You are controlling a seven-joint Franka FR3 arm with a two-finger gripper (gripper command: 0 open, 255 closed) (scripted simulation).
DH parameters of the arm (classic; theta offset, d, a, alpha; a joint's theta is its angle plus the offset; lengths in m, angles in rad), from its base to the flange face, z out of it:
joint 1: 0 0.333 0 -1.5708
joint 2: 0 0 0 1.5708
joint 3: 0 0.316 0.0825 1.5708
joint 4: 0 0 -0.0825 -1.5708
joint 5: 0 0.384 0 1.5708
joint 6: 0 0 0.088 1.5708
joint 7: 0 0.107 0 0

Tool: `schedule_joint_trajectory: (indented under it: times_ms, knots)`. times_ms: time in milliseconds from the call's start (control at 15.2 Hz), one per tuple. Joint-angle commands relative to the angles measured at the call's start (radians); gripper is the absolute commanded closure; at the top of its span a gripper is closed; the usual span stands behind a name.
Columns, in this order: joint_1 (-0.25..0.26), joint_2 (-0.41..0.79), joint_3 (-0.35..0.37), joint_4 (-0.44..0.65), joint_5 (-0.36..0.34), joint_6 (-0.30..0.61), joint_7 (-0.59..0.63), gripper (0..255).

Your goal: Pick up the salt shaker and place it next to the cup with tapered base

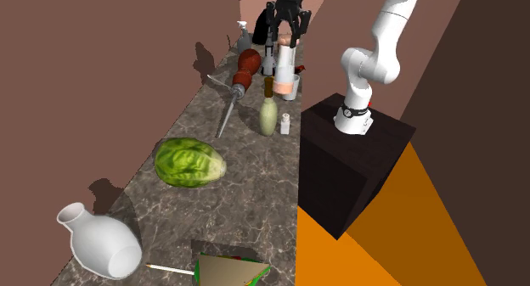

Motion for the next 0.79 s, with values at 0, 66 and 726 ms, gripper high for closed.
schedule_joint_trajectory:
  times_ms: [0, 66, 726]
  knots:
    - [-0.014, -0.046, -0.027, -0.034, -0.012, -0.009, -0.040, 255]
    - [-0.022, -0.067, -0.040, -0.051, -0.019, -0.012, -0.059, 255]
    - [-0.096, -0.236, -0.191, -0.155, -0.111, -0.052, -0.261, 255]
